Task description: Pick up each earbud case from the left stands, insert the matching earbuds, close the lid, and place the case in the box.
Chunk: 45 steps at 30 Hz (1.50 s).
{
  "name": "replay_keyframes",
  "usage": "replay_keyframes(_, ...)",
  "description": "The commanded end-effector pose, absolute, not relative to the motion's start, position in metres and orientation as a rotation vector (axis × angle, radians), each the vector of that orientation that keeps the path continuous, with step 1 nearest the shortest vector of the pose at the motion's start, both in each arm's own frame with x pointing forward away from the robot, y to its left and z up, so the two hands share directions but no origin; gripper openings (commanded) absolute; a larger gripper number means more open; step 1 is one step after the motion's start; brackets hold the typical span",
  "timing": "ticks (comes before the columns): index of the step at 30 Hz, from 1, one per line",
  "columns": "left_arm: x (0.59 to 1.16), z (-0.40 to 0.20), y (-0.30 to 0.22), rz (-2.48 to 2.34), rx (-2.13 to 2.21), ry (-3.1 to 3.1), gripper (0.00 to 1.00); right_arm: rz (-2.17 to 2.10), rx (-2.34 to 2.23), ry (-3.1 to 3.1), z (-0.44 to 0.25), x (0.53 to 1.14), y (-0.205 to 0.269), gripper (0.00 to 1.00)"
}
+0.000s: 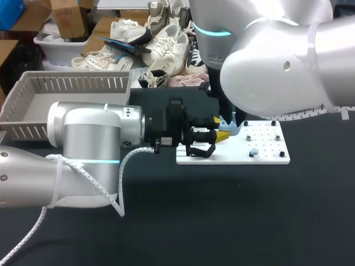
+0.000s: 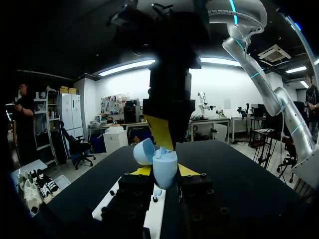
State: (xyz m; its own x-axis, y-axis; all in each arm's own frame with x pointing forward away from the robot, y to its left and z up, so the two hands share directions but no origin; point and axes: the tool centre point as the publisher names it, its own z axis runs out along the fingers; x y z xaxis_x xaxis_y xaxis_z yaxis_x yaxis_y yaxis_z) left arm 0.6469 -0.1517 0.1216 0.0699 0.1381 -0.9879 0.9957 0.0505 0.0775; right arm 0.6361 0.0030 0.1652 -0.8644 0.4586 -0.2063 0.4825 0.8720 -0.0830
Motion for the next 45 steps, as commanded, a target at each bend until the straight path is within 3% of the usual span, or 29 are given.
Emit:
replay_keyframes(1,0.647,0.121,-0.151,-1.041,1.295,1.278,0.0,-0.2,0.731,2.862,0.164,0.635,0.002,0.0)
replay_keyframes(14,0.647,0.121,-0.151,-1.041,1.295,1.278,0.0,-0.193,0.731,2.869,0.163,0.636,0.005,0.0)
replay_keyframes(15,0.647,0.121,-0.151,-1.041,1.295,1.278,0.0,-0.193,0.732,2.869,0.163,0.636,0.005,0.04)
replay_keyframes(17,0.647,0.121,-0.151,-1.041,1.295,1.278,0.0,-0.191,0.735,2.869,0.164,0.636,0.005,0.25)
replay_keyframes(21,0.647,0.121,-0.151,-1.041,1.295,1.278,0.0,-0.187,0.738,2.868,0.165,0.635,0.005,0.31)
replay_keyframes(45,0.647,0.121,-0.151,-1.041,1.295,1.278,0.0,-0.133,0.553,2.733,0.185,0.593,-0.027,0.26)
